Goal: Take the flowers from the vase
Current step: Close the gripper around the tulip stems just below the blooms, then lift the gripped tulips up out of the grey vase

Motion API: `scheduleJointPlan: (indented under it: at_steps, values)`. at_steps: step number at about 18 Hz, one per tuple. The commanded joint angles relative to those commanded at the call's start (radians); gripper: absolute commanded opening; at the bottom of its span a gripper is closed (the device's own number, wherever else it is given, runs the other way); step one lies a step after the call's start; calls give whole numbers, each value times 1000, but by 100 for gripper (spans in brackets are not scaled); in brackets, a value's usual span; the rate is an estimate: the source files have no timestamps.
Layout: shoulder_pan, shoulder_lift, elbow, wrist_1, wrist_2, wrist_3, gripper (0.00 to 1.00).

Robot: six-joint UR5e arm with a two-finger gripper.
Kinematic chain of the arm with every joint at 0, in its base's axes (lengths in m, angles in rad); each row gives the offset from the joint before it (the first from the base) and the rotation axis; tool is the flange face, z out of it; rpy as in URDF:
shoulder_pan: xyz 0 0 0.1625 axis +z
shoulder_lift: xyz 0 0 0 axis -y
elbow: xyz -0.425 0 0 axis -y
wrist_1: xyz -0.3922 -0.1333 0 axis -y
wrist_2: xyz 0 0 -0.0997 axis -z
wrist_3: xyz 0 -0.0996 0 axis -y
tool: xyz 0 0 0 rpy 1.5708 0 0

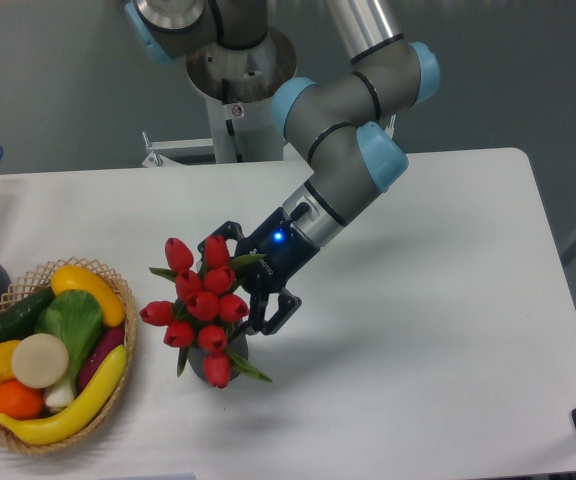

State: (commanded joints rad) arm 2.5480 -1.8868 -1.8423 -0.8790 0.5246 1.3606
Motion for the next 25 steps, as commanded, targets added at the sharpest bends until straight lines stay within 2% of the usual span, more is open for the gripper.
scheduleJointPlan:
  at_steps: [3, 11, 17, 25]
  values:
    - [0, 2, 0, 3, -2, -2, 63]
    - [3, 11, 2, 3, -11, -26, 47]
    - [8, 37, 2, 3, -11, -72, 47]
    - [8, 147, 26, 3, -21, -234, 47]
